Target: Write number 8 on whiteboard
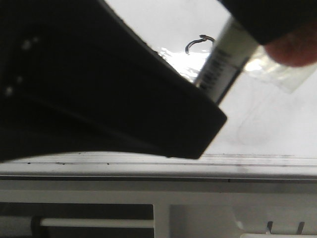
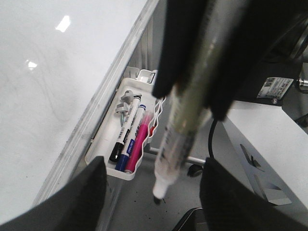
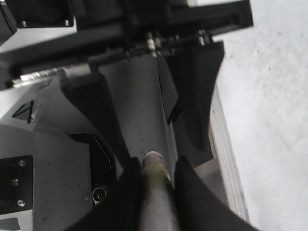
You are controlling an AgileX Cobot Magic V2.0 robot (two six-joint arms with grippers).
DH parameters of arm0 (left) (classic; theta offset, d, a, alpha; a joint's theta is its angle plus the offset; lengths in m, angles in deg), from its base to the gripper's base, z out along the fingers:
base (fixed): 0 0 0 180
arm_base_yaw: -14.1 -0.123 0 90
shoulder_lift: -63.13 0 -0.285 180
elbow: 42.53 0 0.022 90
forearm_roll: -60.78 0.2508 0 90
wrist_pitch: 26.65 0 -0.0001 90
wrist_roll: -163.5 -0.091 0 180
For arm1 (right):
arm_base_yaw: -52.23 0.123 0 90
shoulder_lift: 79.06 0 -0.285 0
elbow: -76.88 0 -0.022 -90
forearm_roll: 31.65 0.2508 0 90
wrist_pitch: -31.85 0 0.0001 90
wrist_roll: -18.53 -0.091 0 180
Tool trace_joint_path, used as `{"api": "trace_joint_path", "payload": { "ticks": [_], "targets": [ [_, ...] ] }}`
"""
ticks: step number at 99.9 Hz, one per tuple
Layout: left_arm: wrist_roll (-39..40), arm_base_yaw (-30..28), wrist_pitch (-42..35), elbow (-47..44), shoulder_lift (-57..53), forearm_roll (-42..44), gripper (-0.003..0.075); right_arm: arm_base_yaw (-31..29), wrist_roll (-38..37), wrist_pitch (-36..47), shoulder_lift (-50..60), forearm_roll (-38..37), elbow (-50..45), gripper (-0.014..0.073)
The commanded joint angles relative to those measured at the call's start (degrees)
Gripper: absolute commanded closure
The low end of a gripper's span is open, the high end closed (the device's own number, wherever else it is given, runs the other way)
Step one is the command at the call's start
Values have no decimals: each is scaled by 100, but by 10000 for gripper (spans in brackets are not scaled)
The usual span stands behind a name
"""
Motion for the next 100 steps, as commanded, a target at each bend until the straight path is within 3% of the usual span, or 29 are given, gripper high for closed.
{"api": "trace_joint_path", "payload": {
  "ticks": [1,19,36,68,78,100],
  "targets": [
    [-43,37,-32,229,-1,-208,344,164,68,576,17,108,179,664],
    [-43,37,119,229,-2,-283,476,183,68,547,-87,288,179,664],
    [-43,37,245,229,-2,-408,738,183,68,569,-199,490,157,664],
    [-43,37,245,72,-2,-462,741,183,68,660,-285,584,157,644],
    [-43,37,245,-32,-2,-560,741,183,68,764,-285,584,157,551],
    [-43,37,224,-41,-2,-582,741,169,68,905,-171,275,252,169]
  ]
}}
